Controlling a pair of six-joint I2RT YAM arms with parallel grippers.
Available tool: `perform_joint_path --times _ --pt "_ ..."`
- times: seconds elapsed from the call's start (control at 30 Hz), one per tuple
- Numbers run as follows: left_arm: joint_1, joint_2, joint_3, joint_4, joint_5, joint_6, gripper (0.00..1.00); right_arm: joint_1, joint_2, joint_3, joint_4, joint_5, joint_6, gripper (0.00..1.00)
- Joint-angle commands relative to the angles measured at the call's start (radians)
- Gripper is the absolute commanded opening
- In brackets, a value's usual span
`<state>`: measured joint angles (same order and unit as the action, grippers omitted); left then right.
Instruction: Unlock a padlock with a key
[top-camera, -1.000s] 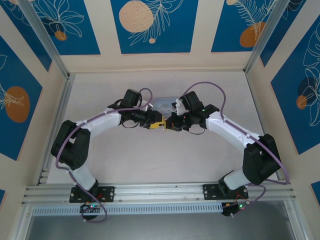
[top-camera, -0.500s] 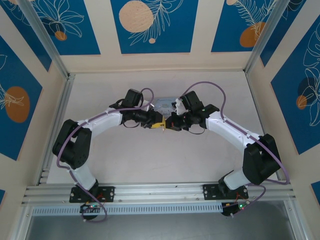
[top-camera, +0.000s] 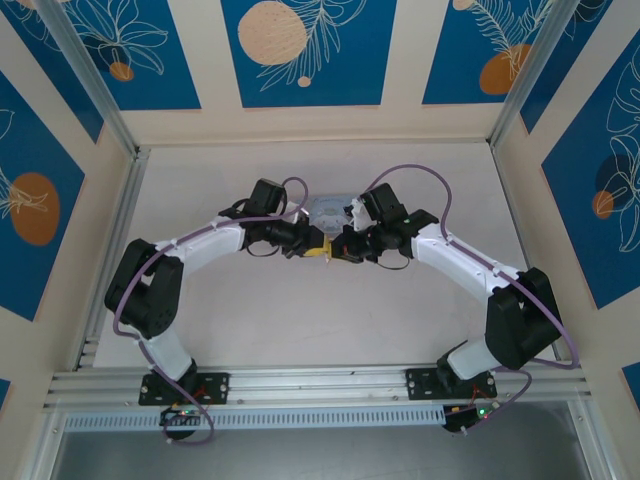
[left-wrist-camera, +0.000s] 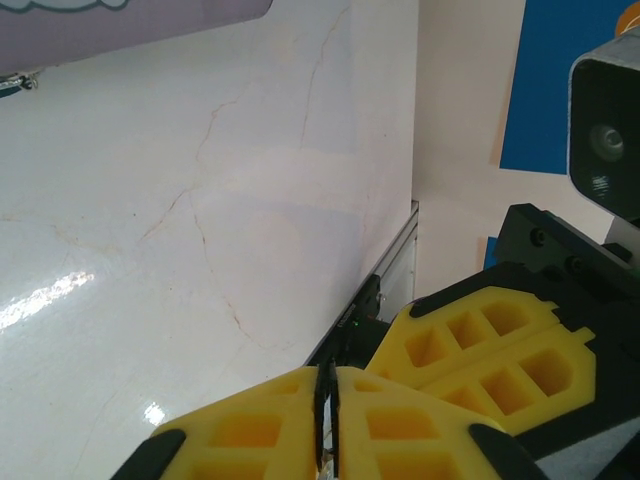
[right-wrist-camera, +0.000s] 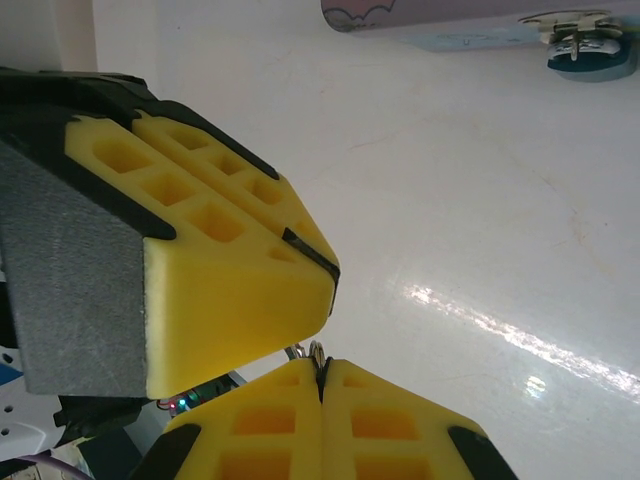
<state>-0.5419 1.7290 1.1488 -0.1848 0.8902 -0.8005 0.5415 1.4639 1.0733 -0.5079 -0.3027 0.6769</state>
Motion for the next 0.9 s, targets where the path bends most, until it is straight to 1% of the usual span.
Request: perform_joint_path --times 0.0,0.13,0.23,0.27,0.3,0.33,0.37,0.4,0.43,0.47,0.5,0.53,0.57,0.7,0.77,0.87 --pt "-0.014 -0.044 -0.011 0.012 0.011 0.027 0.08 -0.002 -0.026 -0.013 -0.004 -0.003 0.013 0.00" --pt "-0.016 -0.053 -0.015 0.012 0.006 0.024 0.00 0.000 -0.031 -0.018 0.002 0.000 0.019 0.00" --pt "-0.016 -0.063 -0.018 0.010 -0.001 0.022 0.00 0.000 -0.034 -0.018 0.003 0.006 0.025 0.00" --pt "-0.015 -0.069 -0.019 0.008 -0.010 0.020 0.00 -0.004 -0.038 -0.019 -0.001 0.011 0.031 0.07" --pt "-0.016 -0.074 -0.017 0.002 -0.026 0.018 0.00 -0.012 -0.045 -0.024 -0.002 0.016 0.042 0.20" --pt "-0.015 -0.085 -0.014 -0.005 -0.047 0.020 0.00 -0.026 -0.058 -0.039 0.009 0.015 0.058 0.39" --pt "-0.015 -0.095 -0.012 -0.013 -0.071 0.017 0.00 -0.045 -0.081 -0.064 0.029 0.014 0.079 0.55" --pt "-0.014 -0.105 -0.008 -0.016 -0.089 0.015 0.00 -0.064 -0.104 -0.089 0.045 0.012 0.100 0.67" --pt "-0.013 -0.117 -0.003 -0.017 -0.109 0.012 0.00 -0.087 -0.131 -0.114 0.070 0.004 0.124 0.75" --pt "-0.013 -0.128 0.003 -0.017 -0.128 0.009 0.00 -0.108 -0.155 -0.135 0.092 -0.007 0.143 0.82" --pt "-0.012 -0.136 0.009 -0.020 -0.145 0.005 0.00 -0.124 -0.171 -0.143 0.107 -0.012 0.158 0.87" --pt "-0.012 -0.143 0.020 -0.023 -0.162 0.000 0.00 -0.139 -0.188 -0.147 0.117 -0.013 0.170 0.91" --pt "-0.010 -0.148 0.034 -0.030 -0.178 -0.001 0.00 -0.147 -0.200 -0.143 0.121 -0.005 0.178 0.99" --pt "-0.006 -0.147 0.115 -0.070 -0.234 0.014 0.00 -0.157 -0.219 -0.092 0.117 0.072 0.187 1.00" --pt "-0.002 -0.139 0.167 -0.092 -0.257 0.029 0.00 -0.169 -0.211 -0.060 0.136 0.057 0.192 1.00" --pt "0.000 -0.122 0.240 -0.109 -0.289 0.049 0.00 -0.193 -0.181 -0.009 0.149 0.043 0.239 1.00"
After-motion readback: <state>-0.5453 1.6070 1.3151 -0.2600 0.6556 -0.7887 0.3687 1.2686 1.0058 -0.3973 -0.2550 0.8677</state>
